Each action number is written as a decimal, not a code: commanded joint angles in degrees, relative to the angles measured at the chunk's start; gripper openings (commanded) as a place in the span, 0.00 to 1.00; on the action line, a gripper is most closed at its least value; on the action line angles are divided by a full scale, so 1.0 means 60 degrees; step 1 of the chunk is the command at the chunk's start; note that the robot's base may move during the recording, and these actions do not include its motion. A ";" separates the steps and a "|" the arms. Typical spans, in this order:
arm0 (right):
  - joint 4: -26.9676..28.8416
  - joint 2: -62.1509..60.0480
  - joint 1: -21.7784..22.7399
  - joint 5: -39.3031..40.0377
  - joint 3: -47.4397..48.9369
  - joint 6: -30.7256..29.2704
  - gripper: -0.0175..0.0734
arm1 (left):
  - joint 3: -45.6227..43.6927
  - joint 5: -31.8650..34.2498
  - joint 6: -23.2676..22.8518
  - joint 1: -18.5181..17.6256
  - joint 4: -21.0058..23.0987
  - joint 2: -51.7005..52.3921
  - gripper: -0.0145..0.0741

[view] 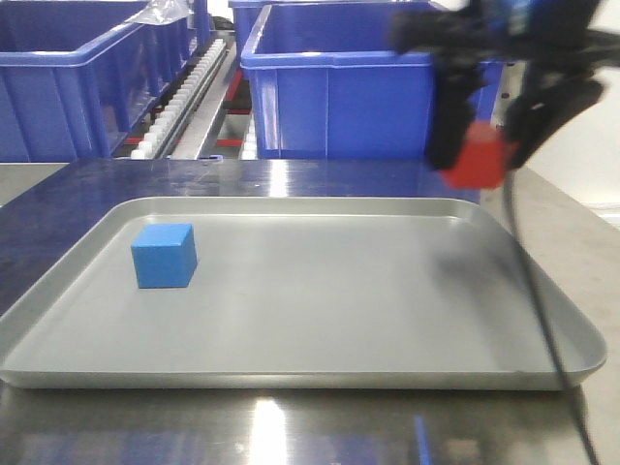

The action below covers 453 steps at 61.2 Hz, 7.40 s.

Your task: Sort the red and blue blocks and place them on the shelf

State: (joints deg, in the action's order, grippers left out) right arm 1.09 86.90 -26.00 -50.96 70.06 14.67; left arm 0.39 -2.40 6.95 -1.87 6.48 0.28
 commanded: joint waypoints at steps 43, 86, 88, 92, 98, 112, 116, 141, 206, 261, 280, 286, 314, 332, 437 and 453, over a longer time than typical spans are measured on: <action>-0.0619 -0.7665 0.4523 0.6290 -0.6103 -0.1555 0.27 | 0.0248 0.0745 -0.0035 -0.0008 0.0025 0.0147 0.30; -0.0412 -1.2334 0.4397 0.6956 -0.7979 -0.1516 0.27 | 0.0248 0.0745 -0.0035 -0.0008 0.0025 0.0147 0.30; -0.0460 -1.2334 0.4323 0.6956 -0.7979 -0.1516 0.27 | 0.0248 0.0745 -0.0035 -0.0008 0.0025 0.0147 0.30; -0.0534 -1.2334 0.4069 0.6965 -0.7979 -0.1516 0.27 | 0.0248 0.0745 -0.0035 -0.0008 0.0025 0.0147 0.30; -0.0534 -1.2334 0.3676 0.6965 -0.7979 -0.1516 0.27 | 0.0248 0.0745 -0.0035 -0.0008 0.0025 0.0147 0.30; -0.0507 -1.2334 0.3541 0.6965 -0.7979 -0.1516 0.27 | 0.0248 0.0745 -0.0035 -0.0008 0.0025 0.0147 0.30; -0.0507 -1.2334 0.3540 0.6956 -0.7979 -0.1516 0.27 | 0.0248 0.0745 -0.0035 -0.0008 0.0025 0.0147 0.30; -0.0507 -1.2334 0.3540 0.6948 -0.7979 -0.1516 0.27 | 0.0248 0.0745 -0.0035 -0.0008 0.0025 0.0147 0.30; -0.0507 -1.2334 0.3540 0.6948 -0.7979 -0.1516 0.27 | -0.1472 -0.0229 -0.0035 -0.0008 0.0217 -0.0711 0.30; -0.0507 -1.2334 0.3540 0.6948 -0.7979 -0.1516 0.27 | -0.6016 -0.3005 -0.0437 -0.3287 -0.1288 -0.8423 0.30; -0.0507 -1.2334 0.3540 0.6948 -0.7979 -0.1516 0.27 | -0.7886 -0.3525 -0.4639 -0.4952 -0.1583 -1.1283 0.42; -0.0507 -1.2334 0.3540 0.6948 -0.7979 -0.1516 0.27 | -0.8695 -0.4571 -0.5842 -0.5304 -0.1846 -1.2208 0.66; -0.0507 -1.2334 0.3540 0.6948 -0.7979 -0.1516 0.27 | -1.2899 -0.9244 -0.7374 -0.5929 -0.2551 -1.5821 0.87; -0.0507 -1.2334 0.3540 0.6948 -0.7979 -0.1516 0.27 | -1.3918 -0.9582 -0.7374 -0.5889 -0.1876 -1.6649 0.87; -0.0507 -1.2334 0.3540 0.6948 -0.7979 -0.1516 0.27 | -1.3265 -0.9413 -0.7363 -0.5809 -0.1477 -1.6228 0.32; -0.0507 -1.2334 0.3540 0.6948 -0.7979 -0.1516 0.27 | -1.3265 -0.9808 -0.1501 -0.5567 0.1032 -1.5271 0.32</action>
State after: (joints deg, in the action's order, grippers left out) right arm -1.40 12.30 -4.80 -14.70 20.73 5.90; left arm -77.74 -60.84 -15.51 -35.90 5.68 -96.00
